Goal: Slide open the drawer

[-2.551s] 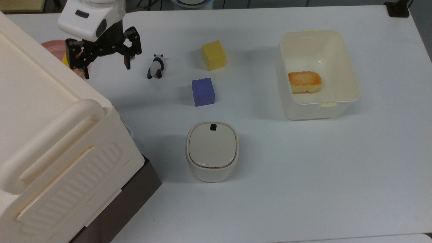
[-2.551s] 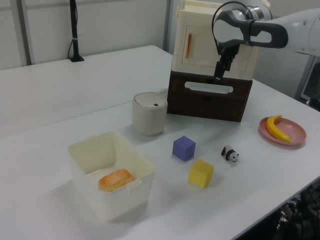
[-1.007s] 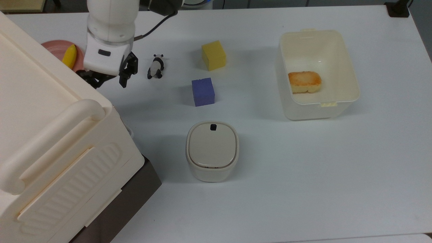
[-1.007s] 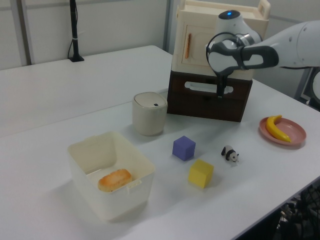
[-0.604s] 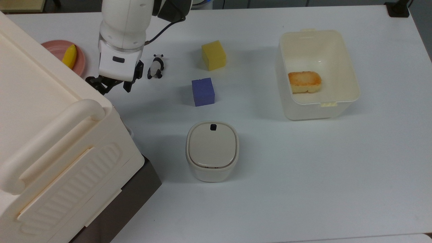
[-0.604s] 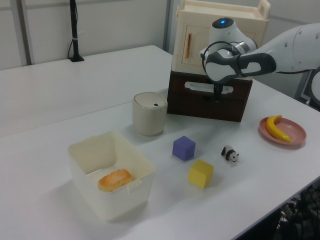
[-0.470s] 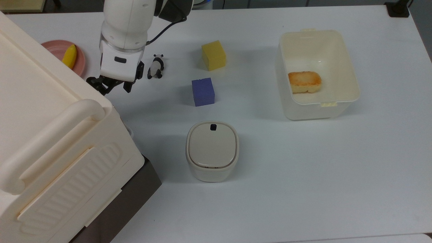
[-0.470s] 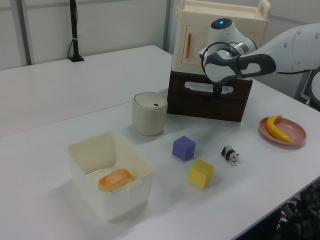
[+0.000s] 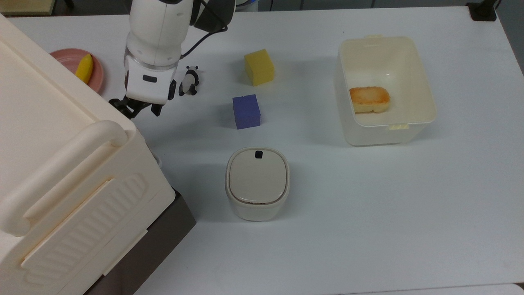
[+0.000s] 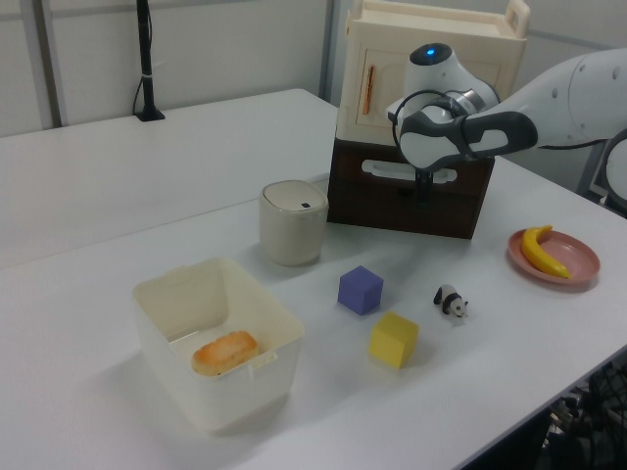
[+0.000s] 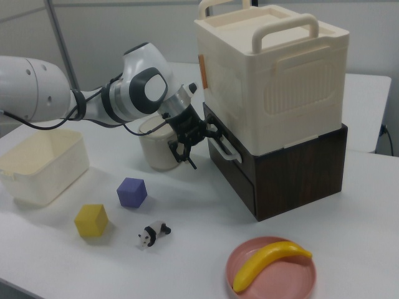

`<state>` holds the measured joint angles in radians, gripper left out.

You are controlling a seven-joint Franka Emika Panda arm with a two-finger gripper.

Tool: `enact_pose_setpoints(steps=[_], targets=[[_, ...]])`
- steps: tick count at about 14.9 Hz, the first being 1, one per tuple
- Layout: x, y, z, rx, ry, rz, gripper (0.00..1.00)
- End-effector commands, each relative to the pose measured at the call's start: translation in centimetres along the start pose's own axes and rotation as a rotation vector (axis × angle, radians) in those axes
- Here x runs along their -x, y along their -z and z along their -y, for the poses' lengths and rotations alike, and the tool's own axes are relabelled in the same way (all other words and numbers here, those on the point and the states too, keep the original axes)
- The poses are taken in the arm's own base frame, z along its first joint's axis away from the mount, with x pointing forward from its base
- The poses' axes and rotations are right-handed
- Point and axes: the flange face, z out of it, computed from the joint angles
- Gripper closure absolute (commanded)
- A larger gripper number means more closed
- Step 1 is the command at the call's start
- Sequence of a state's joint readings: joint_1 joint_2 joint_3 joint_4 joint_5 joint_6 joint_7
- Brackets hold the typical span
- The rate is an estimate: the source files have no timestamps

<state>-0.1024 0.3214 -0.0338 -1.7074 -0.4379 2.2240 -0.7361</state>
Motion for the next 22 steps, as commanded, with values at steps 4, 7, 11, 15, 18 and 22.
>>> enact_pose_setpoints(steps=[4, 7, 11, 15, 18, 22], targets=[[0.0, -0.6, 0.3, 0.018, 0.022, -0.003, 0.00], [-0.1, -0.9, 0.5, 0.014, 0.021, -0.002, 0.00], [-0.2, -0.9, 0.7, 0.011, 0.024, 0.000, 0.00], [-0.5, -1.1, 1.4, -0.001, 0.029, 0.007, 0.00], [-0.7, -1.1, 1.7, -0.007, 0.032, 0.007, 0.00], [-1.6, -0.9, 2.7, -0.012, 0.025, 0.006, 0.00]])
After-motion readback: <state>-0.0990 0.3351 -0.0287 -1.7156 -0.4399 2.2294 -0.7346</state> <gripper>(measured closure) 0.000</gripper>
